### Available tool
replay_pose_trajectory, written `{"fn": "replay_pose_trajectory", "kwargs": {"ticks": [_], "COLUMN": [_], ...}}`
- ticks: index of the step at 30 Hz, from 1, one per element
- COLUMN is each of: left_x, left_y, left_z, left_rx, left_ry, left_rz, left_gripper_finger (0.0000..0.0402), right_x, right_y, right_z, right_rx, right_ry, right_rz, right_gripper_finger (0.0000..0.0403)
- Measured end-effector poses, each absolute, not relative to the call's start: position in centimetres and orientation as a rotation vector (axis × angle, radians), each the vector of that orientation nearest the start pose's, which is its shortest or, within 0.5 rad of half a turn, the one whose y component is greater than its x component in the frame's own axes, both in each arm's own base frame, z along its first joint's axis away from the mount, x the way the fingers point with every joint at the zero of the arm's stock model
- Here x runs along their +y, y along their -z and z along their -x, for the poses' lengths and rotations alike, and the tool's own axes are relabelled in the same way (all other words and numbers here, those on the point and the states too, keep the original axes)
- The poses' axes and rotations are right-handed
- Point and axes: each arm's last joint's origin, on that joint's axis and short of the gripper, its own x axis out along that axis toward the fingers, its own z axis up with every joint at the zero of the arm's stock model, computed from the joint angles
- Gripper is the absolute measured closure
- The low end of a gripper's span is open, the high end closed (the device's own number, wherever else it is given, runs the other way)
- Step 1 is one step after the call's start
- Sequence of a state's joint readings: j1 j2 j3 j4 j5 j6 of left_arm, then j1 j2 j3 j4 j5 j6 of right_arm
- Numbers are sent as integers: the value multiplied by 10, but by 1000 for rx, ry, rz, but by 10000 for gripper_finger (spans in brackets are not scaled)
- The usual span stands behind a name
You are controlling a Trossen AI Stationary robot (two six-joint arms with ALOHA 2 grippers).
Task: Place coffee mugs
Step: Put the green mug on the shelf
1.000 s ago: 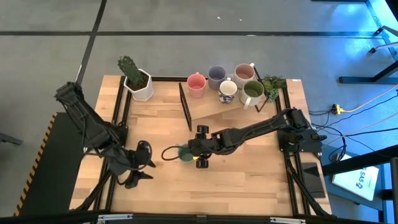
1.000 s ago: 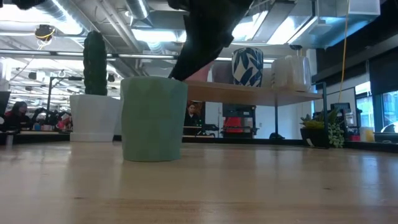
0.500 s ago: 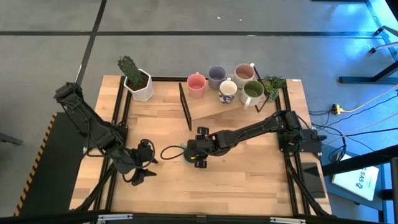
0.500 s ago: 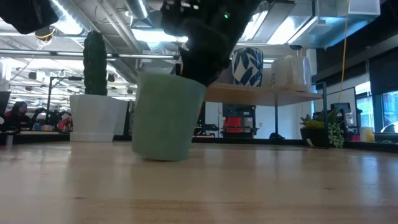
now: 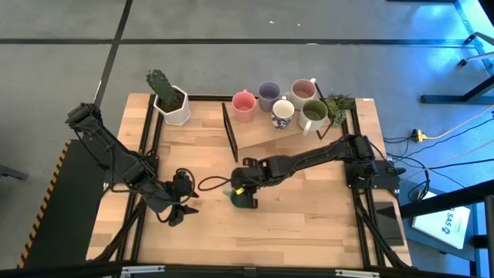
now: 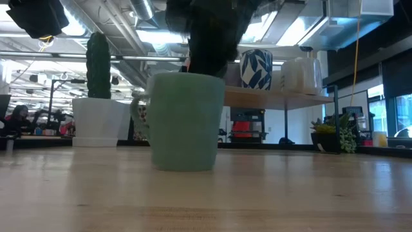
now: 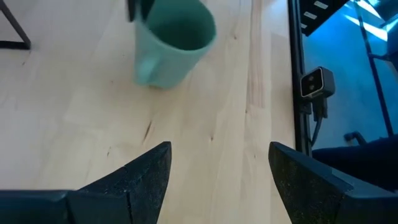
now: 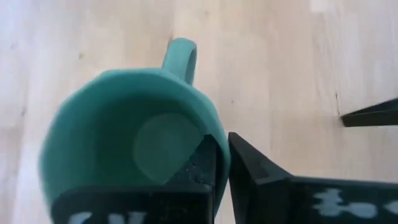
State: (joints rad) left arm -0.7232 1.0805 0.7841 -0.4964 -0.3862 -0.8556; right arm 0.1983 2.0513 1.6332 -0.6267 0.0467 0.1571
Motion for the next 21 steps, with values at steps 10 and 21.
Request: {"fn": "replay_pose_trajectory", "kwargs": {"ticks": [10, 21], "left_x": [-131, -130], "left_y": [-255, -255], "left_z": [-169, -169], "left_rx": [704, 689], "left_ry": [-53, -81], "left_rz": [375, 363], "left_gripper_finger": [139, 139], "right_x": [61, -30], "right_y": [-317, -402], "right_z": [-425, -383], "right_rx": [1052, 1022], "right_ry": [-159, -41], "right_rz": [145, 124], "right_gripper_finger": [401, 402]}}
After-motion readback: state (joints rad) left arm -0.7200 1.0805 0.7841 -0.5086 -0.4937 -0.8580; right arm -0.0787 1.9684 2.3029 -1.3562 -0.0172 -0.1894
